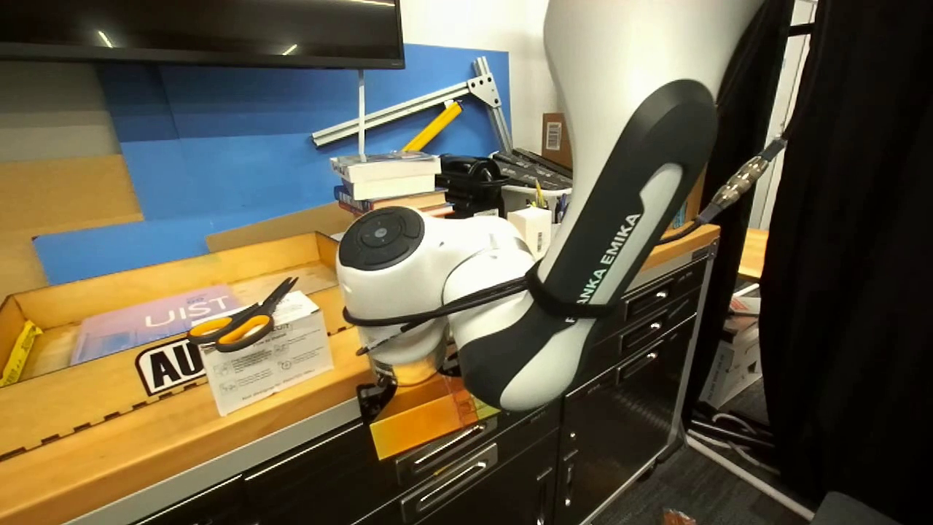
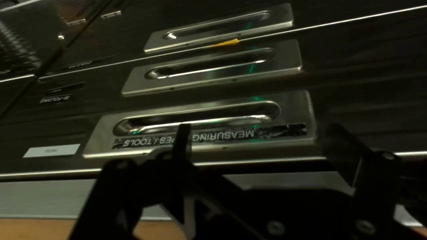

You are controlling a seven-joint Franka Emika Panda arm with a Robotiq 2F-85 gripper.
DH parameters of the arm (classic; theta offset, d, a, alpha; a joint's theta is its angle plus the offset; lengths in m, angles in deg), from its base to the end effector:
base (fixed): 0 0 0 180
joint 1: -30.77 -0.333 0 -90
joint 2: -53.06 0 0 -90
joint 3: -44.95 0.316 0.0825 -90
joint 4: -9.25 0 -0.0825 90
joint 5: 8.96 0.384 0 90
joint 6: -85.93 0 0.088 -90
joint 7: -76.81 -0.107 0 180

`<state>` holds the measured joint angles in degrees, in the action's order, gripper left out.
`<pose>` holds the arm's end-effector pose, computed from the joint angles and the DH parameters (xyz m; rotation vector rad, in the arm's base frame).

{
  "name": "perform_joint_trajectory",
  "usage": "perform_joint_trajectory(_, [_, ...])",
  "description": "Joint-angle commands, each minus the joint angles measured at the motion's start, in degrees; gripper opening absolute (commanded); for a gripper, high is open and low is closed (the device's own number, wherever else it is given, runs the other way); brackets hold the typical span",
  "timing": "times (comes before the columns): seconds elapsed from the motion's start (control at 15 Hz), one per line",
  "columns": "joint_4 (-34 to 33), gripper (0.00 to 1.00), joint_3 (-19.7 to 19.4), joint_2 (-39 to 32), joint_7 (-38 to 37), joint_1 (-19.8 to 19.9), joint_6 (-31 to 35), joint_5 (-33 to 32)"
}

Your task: Pick up the blue object from the base top and put it in the open drawer and close it

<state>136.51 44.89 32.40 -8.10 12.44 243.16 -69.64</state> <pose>0.5109 0.2052 0.2159 2.8698 -0.2908 0.6718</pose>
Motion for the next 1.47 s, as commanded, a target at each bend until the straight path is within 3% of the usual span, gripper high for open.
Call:
perform_joint_trajectory(0.0, [11.1,1.0,4.5,10.7,13.7,5.6,-0.9,8.7])
perform_joint_trajectory(0.33, [25.3,1.0,21.3,17.1,35.2,21.0,2.8,27.1])
perform_joint_trajectory(0.47, [26.8,1.0,28.0,16.4,44.0,25.5,1.5,35.1])
perform_joint_trajectory(0.67, [26.5,1.0,34.0,19.8,56.8,29.0,-3.7,46.3])
perform_joint_trajectory(0.73, [26.2,1.0,34.5,22.6,61.0,29.0,-6.2,50.5])
perform_joint_trajectory(0.8, [25.7,1.0,26.1,25.6,65.0,20.2,-7.5,55.3])
perform_joint_trajectory(1.07, [20.3,1.0,19.0,33.2,67.0,15.3,-14.0,57.2])
perform_joint_trajectory(1.4, [6.9,1.0,14.4,39.2,68.7,13.1,-33.1,57.1])
